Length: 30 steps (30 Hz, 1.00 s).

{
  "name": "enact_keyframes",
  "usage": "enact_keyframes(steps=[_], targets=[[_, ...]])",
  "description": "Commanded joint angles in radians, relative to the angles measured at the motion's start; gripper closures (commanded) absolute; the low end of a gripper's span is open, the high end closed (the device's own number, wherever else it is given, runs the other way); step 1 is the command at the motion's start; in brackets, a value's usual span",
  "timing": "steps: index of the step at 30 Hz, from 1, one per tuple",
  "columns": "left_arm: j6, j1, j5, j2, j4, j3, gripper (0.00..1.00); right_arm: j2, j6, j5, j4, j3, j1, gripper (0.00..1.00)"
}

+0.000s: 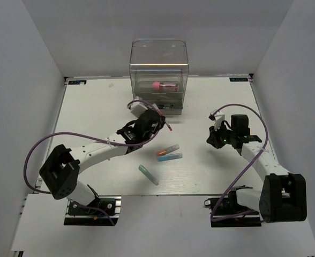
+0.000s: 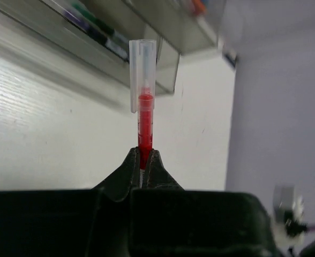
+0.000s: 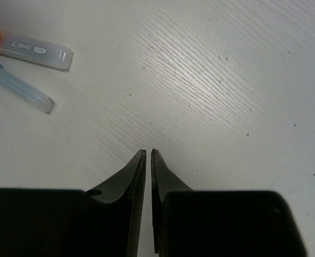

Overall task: Sort the stationery into containers
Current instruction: Place the pen in the drawer.

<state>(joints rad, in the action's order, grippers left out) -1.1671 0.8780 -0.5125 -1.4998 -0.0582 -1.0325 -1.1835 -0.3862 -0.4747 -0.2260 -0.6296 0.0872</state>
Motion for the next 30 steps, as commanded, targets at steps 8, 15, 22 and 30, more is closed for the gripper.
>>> enact_keyframes(steps=[8, 15, 22, 30], targets=[[-0.486, -0.115, -0.199, -0.022, 0.268, 0.071, 1.0, 0.028, -0.025, -0.033, 0.042, 0.019, 0.003, 0.86], [-0.654, -0.16, -0.231, -0.157, 0.279, -0.033, 1.0, 0.038, -0.026, -0.031, 0.04, 0.031, 0.006, 0.86], [-0.677, -0.188, -0.222, -0.313, 0.27, -0.173, 1.0, 0.044, -0.033, -0.027, 0.042, 0.044, 0.006, 0.86], [-0.677, -0.197, -0.192, -0.355, 0.181, -0.242, 0.78, 0.05, -0.043, -0.025, 0.034, 0.05, 0.006, 0.8]])
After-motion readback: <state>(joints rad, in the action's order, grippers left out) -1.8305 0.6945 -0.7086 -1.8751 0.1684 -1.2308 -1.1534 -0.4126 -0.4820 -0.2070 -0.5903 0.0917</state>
